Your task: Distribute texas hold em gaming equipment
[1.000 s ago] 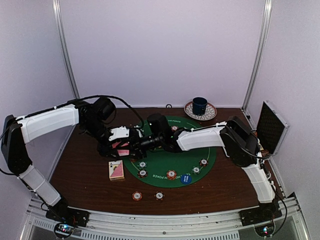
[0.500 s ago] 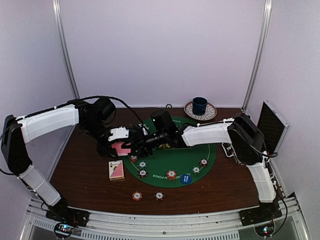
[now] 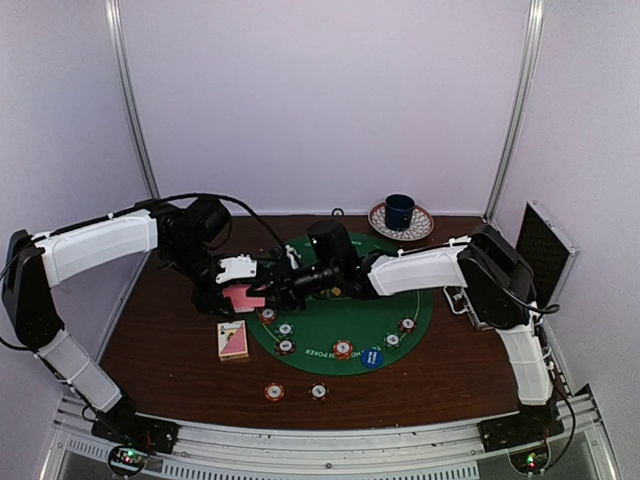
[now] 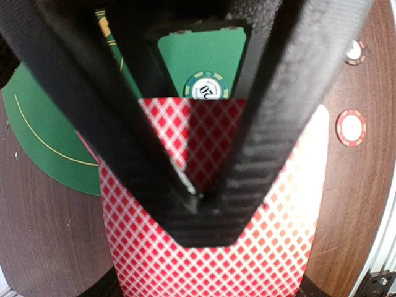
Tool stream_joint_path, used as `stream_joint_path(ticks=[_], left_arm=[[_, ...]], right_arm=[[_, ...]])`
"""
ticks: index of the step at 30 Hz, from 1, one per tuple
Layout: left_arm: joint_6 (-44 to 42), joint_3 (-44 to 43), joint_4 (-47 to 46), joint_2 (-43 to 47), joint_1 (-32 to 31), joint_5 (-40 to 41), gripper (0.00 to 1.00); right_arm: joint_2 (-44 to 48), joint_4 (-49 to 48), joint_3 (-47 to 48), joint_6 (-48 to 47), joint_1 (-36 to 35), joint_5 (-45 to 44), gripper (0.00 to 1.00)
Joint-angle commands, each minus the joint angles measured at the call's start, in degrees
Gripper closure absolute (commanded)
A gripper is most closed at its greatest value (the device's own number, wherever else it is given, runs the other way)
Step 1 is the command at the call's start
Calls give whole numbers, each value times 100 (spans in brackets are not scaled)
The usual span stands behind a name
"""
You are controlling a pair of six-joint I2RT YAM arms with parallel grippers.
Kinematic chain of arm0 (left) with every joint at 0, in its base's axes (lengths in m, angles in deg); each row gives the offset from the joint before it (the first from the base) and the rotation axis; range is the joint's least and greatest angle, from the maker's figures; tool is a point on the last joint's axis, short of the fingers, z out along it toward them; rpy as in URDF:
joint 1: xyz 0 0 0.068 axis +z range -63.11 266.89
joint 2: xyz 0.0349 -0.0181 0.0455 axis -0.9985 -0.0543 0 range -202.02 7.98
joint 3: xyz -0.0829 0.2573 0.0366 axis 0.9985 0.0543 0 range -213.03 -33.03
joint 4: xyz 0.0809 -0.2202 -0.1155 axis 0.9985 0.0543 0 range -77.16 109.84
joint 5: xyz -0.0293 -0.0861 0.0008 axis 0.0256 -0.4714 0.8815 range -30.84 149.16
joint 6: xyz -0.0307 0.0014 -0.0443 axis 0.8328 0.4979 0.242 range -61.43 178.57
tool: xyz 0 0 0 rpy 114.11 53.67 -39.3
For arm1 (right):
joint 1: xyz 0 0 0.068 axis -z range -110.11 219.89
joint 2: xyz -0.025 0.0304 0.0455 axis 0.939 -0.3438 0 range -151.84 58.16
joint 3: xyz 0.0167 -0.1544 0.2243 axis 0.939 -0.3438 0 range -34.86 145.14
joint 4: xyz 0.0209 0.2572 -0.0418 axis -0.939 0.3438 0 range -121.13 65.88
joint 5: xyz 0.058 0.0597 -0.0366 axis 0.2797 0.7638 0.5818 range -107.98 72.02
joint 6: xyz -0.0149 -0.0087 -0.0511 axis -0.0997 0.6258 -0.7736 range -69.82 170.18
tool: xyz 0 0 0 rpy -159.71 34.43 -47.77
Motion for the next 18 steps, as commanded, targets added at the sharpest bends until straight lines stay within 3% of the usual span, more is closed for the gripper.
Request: stream_joint_path(ticks=[1, 6, 18], left_arm=[[13, 103, -274, 199, -8, 90, 91], [8, 161, -296, 212, -12, 223, 100], [18, 252, -277, 271, -11, 401, 100]], right_arm=[[321, -822, -142, 556, 45, 61, 73], [426, -608, -304, 389, 78, 72, 80], [649, -240, -493, 88, 232, 145, 96]])
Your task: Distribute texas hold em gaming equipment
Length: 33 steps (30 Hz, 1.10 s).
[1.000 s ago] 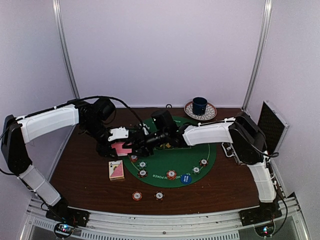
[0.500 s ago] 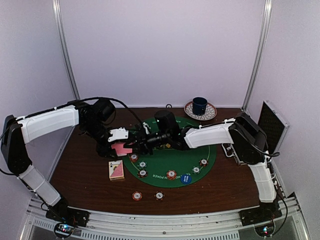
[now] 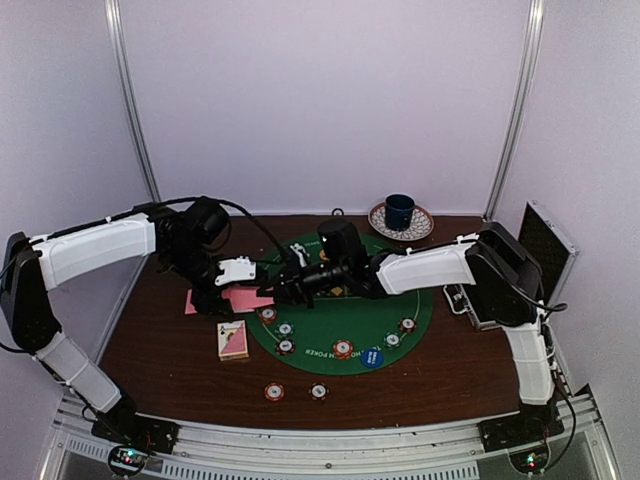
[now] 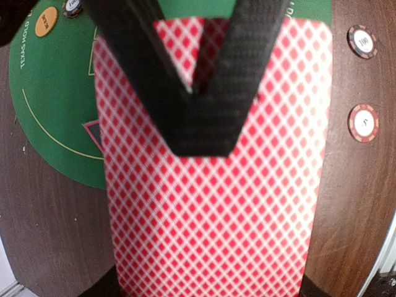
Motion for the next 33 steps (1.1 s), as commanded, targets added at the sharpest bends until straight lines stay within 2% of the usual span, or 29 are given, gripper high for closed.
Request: stream_joint_path(ticks=[1, 12, 19, 24, 29, 33], left_arm=[[6, 61, -12, 152, 25, 142, 100], [-106, 109, 273, 95, 33, 375, 100], [-105, 160, 345, 150, 34, 545, 100], [-69, 154, 431, 215, 34, 540, 100], [-28, 143, 528, 288, 34, 548, 100], [-21, 155, 533, 324, 34, 550, 100]], right_arm=[[408, 133, -73, -209, 122, 113, 96], [457, 334, -271, -452, 401, 230, 97], [415, 787, -150, -850, 754, 270, 98], [-72, 1440, 602, -1259, 878, 212, 100], [-894, 2470, 1815, -1796, 886, 19, 100], [-1538, 2895, 2615, -1982, 889, -126, 100]])
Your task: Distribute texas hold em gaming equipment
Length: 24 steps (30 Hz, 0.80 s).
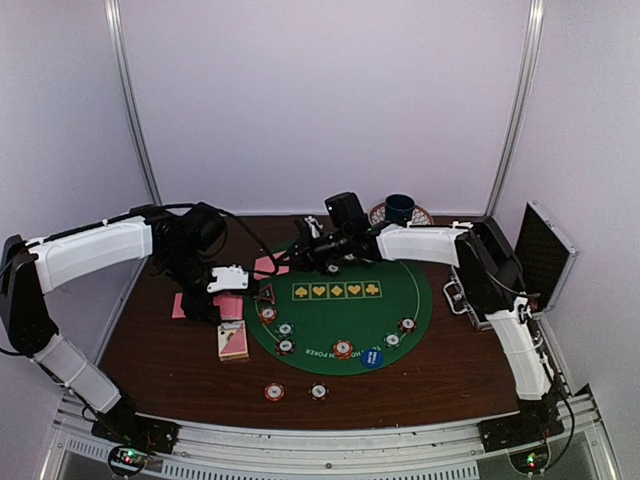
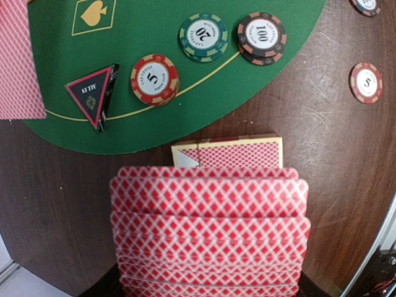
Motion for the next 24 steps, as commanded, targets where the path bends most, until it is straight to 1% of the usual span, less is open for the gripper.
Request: stream_joint_path(ticks=[1, 11, 13, 17, 20, 24], left_arm=[[13, 0, 62, 206, 30, 8, 100], [20, -55, 108, 178, 30, -26, 100], [27, -61, 107, 174, 30, -33, 100], [22, -67, 108, 150, 30, -44, 100], [20, -79, 113, 139, 34, -65, 100], [30, -116, 105, 97, 30, -84, 100]], right_arm=[[-749, 857, 776, -431, -12, -256, 100], [-2021, 1265, 2494, -506, -16, -710, 99], [-2207, 1383, 2728, -508, -12, -749, 85], [-2037, 1829, 2718, -876, -12, -971, 62], [-1710, 2144, 2472, -1265, -3, -1223, 50], [-1425, 2736, 2368, -1706, 1, -1505, 40]])
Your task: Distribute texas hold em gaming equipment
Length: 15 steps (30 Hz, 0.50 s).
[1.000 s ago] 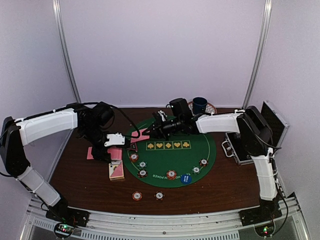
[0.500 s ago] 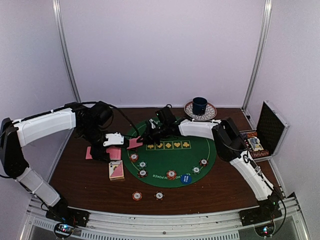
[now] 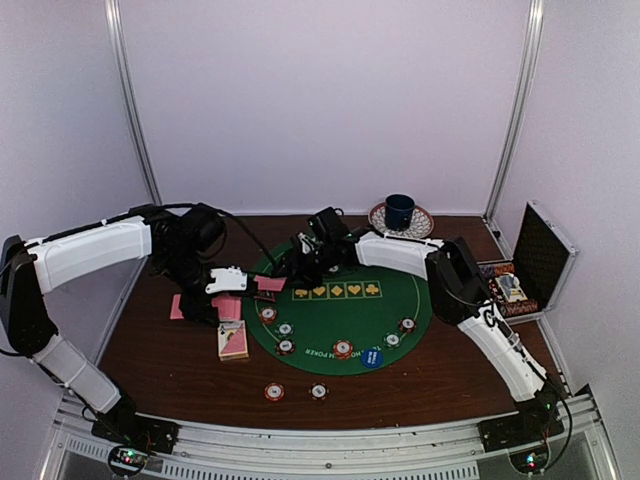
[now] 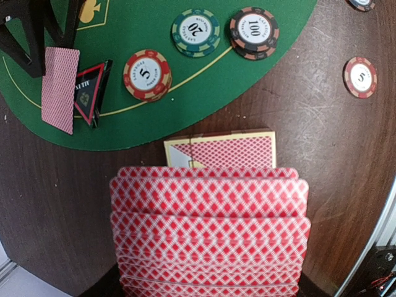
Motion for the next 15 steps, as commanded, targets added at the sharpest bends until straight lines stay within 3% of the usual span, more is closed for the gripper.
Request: stream_joint_path(ticks=[1, 9, 15], left_arm=[[34, -118, -29, 69, 30, -70, 100], [83, -139, -28, 48, 30, -68, 100], [120, -213, -32, -22, 30, -109, 100]], right_arm=[[632, 947, -229, -707, 2, -547, 38], [1516, 635, -1544, -736, 10, -598, 34], [2540, -1155, -3219, 174, -165, 2, 30]])
